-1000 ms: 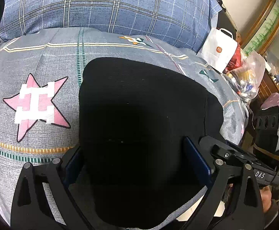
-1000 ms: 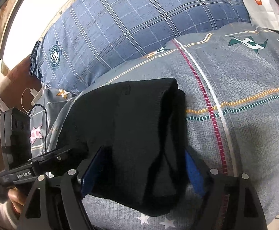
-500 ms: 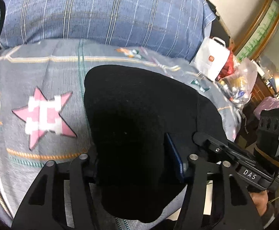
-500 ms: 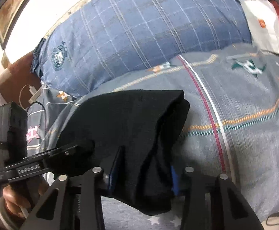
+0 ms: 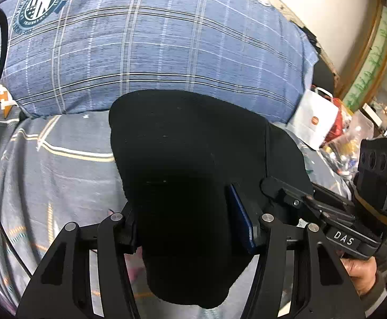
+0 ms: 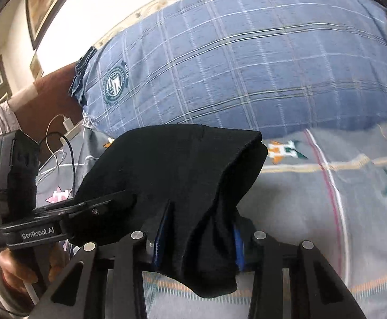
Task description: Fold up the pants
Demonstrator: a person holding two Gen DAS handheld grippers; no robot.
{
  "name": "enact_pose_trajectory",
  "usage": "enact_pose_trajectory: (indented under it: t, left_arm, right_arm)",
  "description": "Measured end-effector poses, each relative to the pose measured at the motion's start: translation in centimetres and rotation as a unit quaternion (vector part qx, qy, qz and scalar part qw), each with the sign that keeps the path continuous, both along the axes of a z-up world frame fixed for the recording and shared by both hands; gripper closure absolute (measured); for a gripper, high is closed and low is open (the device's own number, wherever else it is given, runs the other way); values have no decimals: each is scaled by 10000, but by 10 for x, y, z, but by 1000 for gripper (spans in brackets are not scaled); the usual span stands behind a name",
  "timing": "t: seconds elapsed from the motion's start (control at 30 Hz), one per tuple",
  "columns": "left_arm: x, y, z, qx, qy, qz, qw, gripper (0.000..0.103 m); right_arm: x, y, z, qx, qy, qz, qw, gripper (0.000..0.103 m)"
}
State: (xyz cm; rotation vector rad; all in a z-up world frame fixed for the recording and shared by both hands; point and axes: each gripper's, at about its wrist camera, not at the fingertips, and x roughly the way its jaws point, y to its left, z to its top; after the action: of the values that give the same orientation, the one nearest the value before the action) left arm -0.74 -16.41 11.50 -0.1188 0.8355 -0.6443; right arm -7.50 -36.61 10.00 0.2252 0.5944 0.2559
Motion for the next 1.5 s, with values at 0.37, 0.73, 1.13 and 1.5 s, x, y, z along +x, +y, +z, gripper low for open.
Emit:
enact_pose_trajectory:
  t: [0.37, 0.73, 1.13, 1.5]
  left_arm:
    - [27, 27, -16, 63, 266, 208, 9994, 47]
    - [50, 17, -65, 229, 927, 333, 9949, 43]
    - [42, 24, -44, 414, 875, 586, 9936, 39]
    - [54, 7, -26, 1085, -133, 787, 9909, 38]
  right_arm:
    - [39, 30, -8, -69, 151, 285, 9995, 64]
    - [64, 8, -55, 40, 882, 61, 9961, 62]
    - [34, -8, -27, -45, 486, -374, 9981, 56]
    - [59, 13, -6, -316, 30, 141, 9994, 56]
